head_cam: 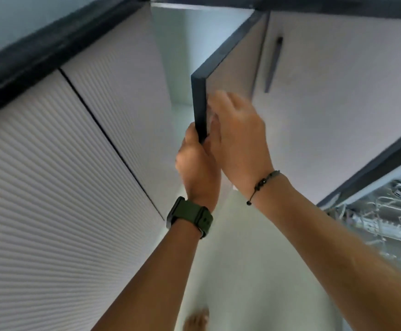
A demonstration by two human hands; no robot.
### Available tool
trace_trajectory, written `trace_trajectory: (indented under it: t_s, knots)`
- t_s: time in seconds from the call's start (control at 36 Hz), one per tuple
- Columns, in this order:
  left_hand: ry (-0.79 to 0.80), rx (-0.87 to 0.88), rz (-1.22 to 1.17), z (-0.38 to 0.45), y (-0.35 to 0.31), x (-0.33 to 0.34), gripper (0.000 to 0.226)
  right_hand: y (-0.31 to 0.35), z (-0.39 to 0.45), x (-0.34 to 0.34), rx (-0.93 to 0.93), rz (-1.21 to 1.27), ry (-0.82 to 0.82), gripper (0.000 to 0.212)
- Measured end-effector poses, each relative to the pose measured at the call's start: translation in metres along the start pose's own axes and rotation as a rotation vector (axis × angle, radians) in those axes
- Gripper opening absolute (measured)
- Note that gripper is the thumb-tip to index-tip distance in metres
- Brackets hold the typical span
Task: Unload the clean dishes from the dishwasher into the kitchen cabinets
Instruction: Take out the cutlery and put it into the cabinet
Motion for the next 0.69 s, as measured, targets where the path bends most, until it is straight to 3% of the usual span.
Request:
trace_trajectory:
  t_s: [0.08,0.17,0.22,0.28,0.36,0.42,0.5,0.61,0.69]
  knots:
    - [-0.081,-0.014,0.058,0.037,0.018,-0.021,0.021,0.017,0.009,0.036,-0.201,-0.187,0.078,0.014]
    - [-0.082,-0.069,0.039,0.073,0.029,-0.033,0.022,0.010,0.032,0.072,-0.154,-0.175,0.215,0.028]
    - [-0.090,-0.074,0.058,0.092,0.030,-0.036,0.024,0.007,0.044,0.098,-0.100,-0.111,0.328,0.027]
    - [-0.098,-0.063,0.048,0.101,0.030,-0.035,0.020,0.008,0.054,0.115,-0.084,-0.032,0.318,0.012]
    - [-0.099,-0.068,-0.042,0.109,0.036,-0.032,0.005,0.004,0.065,0.131,-0.029,0.046,0.242,0.027]
    - [-0.073,-0.123,-0.116,0.118,0.046,-0.028,0.012,0.003,0.072,0.142,-0.030,0.044,0.246,0.028]
    - [-0.042,-0.140,0.001,0.143,0.048,-0.026,0.008,0.002,0.091,0.162,-0.044,-0.002,0.289,0.021]
    - [0.017,-0.086,0.091,0.177,0.041,-0.014,0.018,-0.008,0.115,0.194,0.043,-0.027,0.362,0.020]
    - [0.070,-0.236,-0.261,0.191,0.054,-0.003,0.024,-0.014,0.128,0.208,0.074,-0.050,0.394,0.018]
Point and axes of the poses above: each hand's wrist, its own z-axis towards the middle knuckle, its own x-axis out of the palm, y = z × x, the point moved 9 cm from there along z, towards the middle knuckle, and after that the axes turned 2 degrees about -x, right-handed, at the moved point
